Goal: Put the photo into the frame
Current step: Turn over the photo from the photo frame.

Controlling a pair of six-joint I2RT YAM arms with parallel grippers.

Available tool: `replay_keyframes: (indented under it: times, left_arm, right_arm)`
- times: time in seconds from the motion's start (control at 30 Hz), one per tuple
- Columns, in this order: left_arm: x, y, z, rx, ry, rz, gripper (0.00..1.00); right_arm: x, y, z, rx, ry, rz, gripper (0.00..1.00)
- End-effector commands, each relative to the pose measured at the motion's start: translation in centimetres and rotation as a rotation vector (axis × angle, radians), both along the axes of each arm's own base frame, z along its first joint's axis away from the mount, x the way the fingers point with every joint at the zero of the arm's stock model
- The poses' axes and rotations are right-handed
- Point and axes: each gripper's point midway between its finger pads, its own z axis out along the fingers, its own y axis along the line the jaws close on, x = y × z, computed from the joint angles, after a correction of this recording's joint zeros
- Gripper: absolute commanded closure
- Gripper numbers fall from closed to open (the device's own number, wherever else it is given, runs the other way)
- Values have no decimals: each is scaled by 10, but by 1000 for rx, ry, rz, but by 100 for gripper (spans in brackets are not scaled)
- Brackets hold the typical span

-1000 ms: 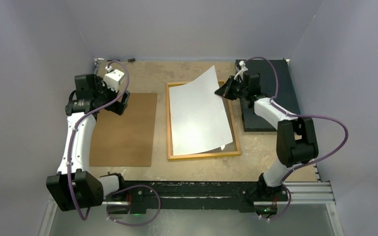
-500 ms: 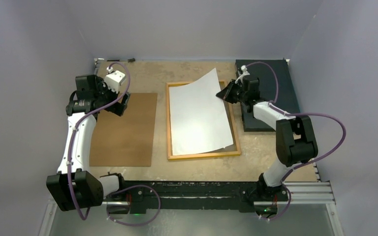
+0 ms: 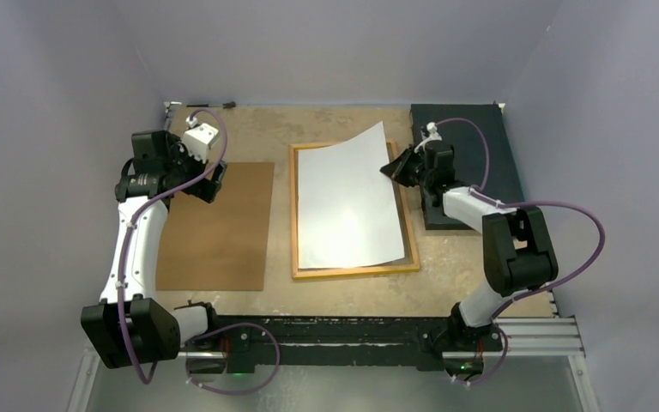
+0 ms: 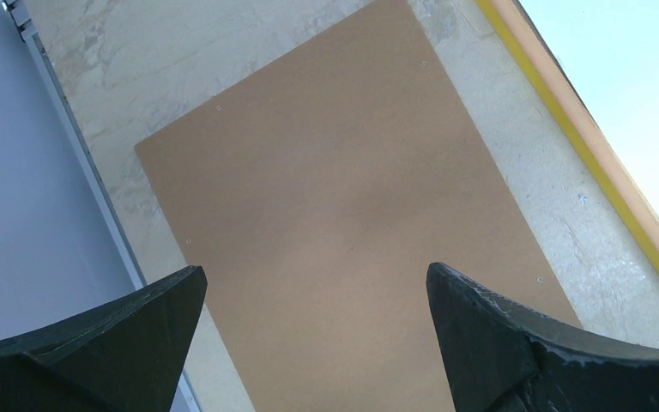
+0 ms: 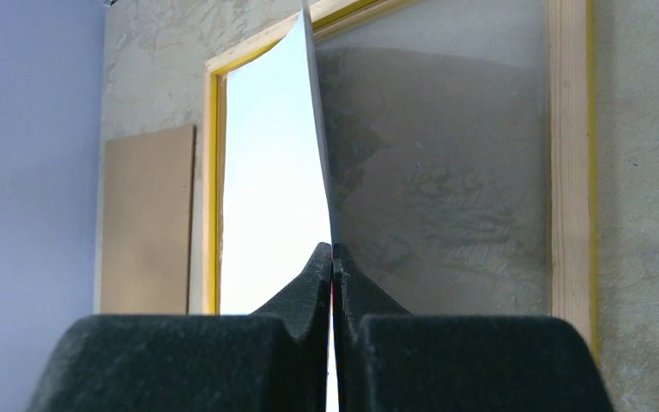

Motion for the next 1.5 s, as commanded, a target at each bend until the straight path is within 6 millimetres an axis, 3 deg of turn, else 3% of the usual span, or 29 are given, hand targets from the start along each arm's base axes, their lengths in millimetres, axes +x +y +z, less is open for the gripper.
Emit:
replay_keyframes:
  times: [0.0,0.5,0.57,0.7,0.73,0.8,1.03,1.2,1.27,1.33,1.47]
  left_arm:
    - [1,-2,4,13,-8,-22,0]
    - [1,2,-4,33,13,-22,0]
    - [1,3,-8,39,26,-17,0]
    - [3,9,-14,61,44,3,0]
    - [4,11,-14,65,45,7,0]
    - [4,12,-16,71,49,12,0]
    - [6,21,-23,103,70,44,0]
    - [9,38,-33,101,98,103,0]
    - [12,51,-37,96,110,138,0]
    - [15,69,-40,97,119,177,1]
    - [12,118,-57,103,178,267,4]
  right_arm:
    - [6,3,16,22,-68,-6,100]
    - [11,29,2,0,-52,111,97]
    - [13,32,0,-23,-42,117,88]
    - [16,26,0,-108,-21,76,58]
    - [16,23,2,-131,-26,59,46]
    - [17,11,5,-191,-22,11,5]
    - [21,-31,25,-381,-18,-152,1]
    - [22,-55,55,-459,-77,-253,1]
    - [21,-44,64,-441,-96,-229,1]
    - [18,-17,68,-429,-111,-179,1]
    - [-5,89,67,-349,-120,14,1]
